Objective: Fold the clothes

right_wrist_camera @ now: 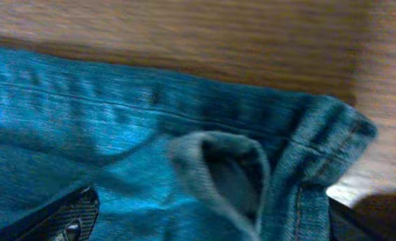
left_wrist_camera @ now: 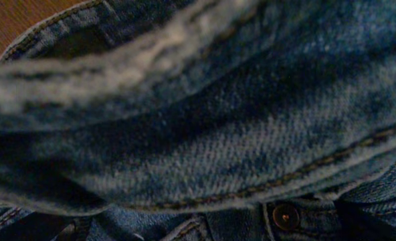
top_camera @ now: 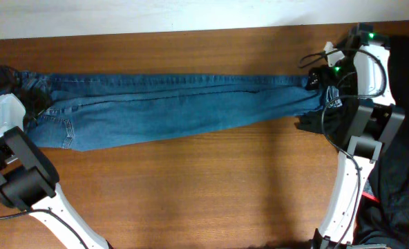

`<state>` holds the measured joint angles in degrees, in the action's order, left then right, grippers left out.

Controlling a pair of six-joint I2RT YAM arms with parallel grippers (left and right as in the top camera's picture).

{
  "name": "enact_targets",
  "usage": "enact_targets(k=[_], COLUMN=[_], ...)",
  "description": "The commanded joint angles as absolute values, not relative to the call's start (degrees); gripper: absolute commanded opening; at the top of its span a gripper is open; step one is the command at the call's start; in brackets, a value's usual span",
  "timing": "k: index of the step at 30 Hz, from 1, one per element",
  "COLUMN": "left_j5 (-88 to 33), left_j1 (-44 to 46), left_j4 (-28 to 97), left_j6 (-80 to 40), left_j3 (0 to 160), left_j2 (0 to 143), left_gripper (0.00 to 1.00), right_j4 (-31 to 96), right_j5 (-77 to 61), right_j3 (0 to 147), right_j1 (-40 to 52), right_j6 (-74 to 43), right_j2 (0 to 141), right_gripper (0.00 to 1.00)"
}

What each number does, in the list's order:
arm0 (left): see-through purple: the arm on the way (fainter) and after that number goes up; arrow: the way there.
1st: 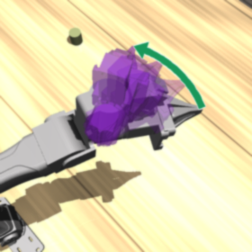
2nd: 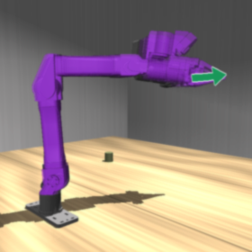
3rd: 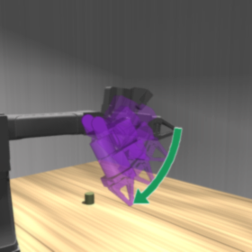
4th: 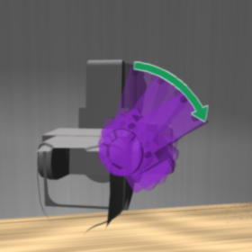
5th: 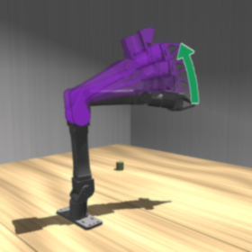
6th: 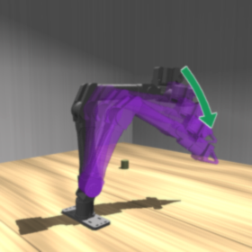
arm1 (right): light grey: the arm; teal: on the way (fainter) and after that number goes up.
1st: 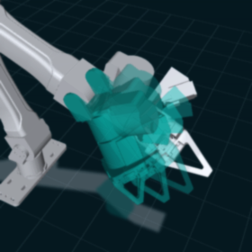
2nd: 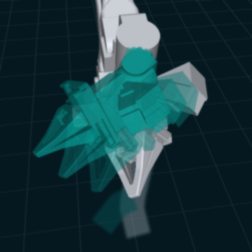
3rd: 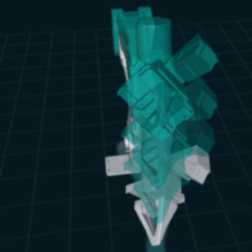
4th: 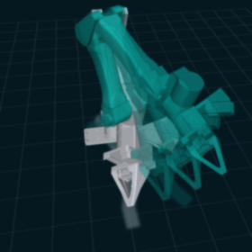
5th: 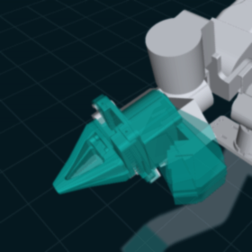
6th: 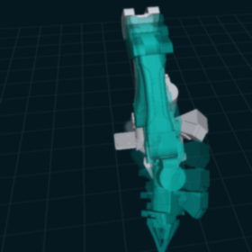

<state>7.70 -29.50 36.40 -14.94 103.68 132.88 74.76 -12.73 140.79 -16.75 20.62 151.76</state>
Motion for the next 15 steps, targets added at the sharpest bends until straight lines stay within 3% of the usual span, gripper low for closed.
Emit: enact_targets(k=[1, 12, 15], left_j5=[9.85, 9.82, 9.82], left_j1=[-30.15, -30.15, -30.15], left_j4=[38.22, 38.24, 38.24], left_j6=[-13.61, -13.61, -13.61], left_j3=[102.04, 102.04, 102.04], left_j2=[135.70, 135.70, 135.68], left_gripper=[0.99, 0.99, 0.99], right_j4=[74.81, 72.51, 71.96], right_j5=[-17.80, -17.34, -17.39], right_j3=[140.33, 140.35, 140.53], right_j1=[-15.05, -15.94, -16.34], right_j6=[22.26, 19.07, 17.74], right_j2=[154.01, 154.01, 154.01], right_gripper=[1.00, 0.58, 0.41])
